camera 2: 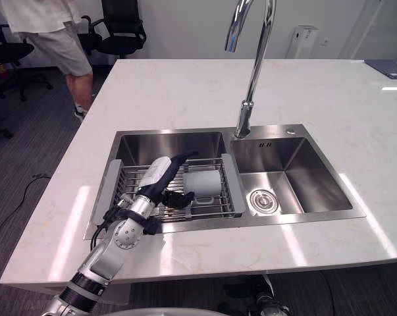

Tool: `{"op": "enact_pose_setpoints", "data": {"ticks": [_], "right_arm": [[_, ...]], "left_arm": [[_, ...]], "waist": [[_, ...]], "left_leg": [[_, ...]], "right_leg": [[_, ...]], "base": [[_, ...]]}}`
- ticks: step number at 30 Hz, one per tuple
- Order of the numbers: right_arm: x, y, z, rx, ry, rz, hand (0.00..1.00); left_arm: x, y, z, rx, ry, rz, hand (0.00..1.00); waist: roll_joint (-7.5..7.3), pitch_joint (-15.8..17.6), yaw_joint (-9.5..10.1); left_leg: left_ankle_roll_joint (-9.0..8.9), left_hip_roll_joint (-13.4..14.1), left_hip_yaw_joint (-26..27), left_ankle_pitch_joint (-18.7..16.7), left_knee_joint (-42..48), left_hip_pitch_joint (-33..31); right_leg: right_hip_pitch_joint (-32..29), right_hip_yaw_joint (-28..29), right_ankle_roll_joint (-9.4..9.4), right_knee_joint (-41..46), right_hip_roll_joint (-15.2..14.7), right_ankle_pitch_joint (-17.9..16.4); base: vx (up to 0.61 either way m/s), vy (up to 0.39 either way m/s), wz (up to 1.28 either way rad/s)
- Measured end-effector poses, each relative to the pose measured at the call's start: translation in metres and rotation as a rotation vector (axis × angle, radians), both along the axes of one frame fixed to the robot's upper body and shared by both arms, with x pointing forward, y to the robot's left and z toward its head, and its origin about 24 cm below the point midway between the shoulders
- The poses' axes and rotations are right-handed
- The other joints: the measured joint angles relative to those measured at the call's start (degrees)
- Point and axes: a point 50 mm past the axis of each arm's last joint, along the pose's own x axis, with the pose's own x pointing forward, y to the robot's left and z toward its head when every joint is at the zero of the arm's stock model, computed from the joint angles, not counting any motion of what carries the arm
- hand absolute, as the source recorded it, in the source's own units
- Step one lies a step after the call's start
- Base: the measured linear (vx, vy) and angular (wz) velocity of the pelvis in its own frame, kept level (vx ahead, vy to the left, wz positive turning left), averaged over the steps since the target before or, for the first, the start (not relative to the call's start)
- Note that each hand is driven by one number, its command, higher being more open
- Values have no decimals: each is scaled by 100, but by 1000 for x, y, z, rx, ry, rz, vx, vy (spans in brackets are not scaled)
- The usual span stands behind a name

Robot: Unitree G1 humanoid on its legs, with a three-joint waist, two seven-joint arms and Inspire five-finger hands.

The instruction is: Walk over to the sink, pick up the cup, carry it to the dishwasher, place the cup inside the dishwasher, then close the dishwasher door

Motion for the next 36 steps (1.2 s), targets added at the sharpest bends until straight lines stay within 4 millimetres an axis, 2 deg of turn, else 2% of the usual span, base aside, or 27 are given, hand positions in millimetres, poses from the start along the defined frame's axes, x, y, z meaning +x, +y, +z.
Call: {"op": "enact_pose_setpoints", "data": {"ticks": [7, 12, 22, 36], "right_arm": [[0, 0, 0, 0, 1, 2, 90], [-2, -2, 0, 1, 6, 9, 90], [-3, -3, -1, -3, 14, 18, 90], [-6, -4, -2, -1, 29, 29, 90]], "left_arm": [[0, -2, -21, 74, 80, -19, 90], [13, -1, -22, 138, 97, -34, 90], [16, -9, -24, 205, 105, -90, 90], [31, -18, -23, 273, 101, -104, 90]], "waist": [[-1, -7, -29], [-2, -7, -50], [-1, -7, -171], [-7, -3, -215]], "left_leg": [[0, -3, 13, 1, -17, -6], [1, -9, 15, 1, -38, -8], [4, -25, 27, 3, -50, -14], [15, -55, 36, 9, -65, -13]], "right_leg": [[2, 12, 24, -68, -1, 26], [2, 13, 32, -103, -2, 37], [57, 18, 29, -254, -12, 120], [48, 29, 47, -279, -42, 131]], "base": [[0, 0, 0], [0, 0, 0], [-18, -8, 0], [-16, -6, 0]]}}
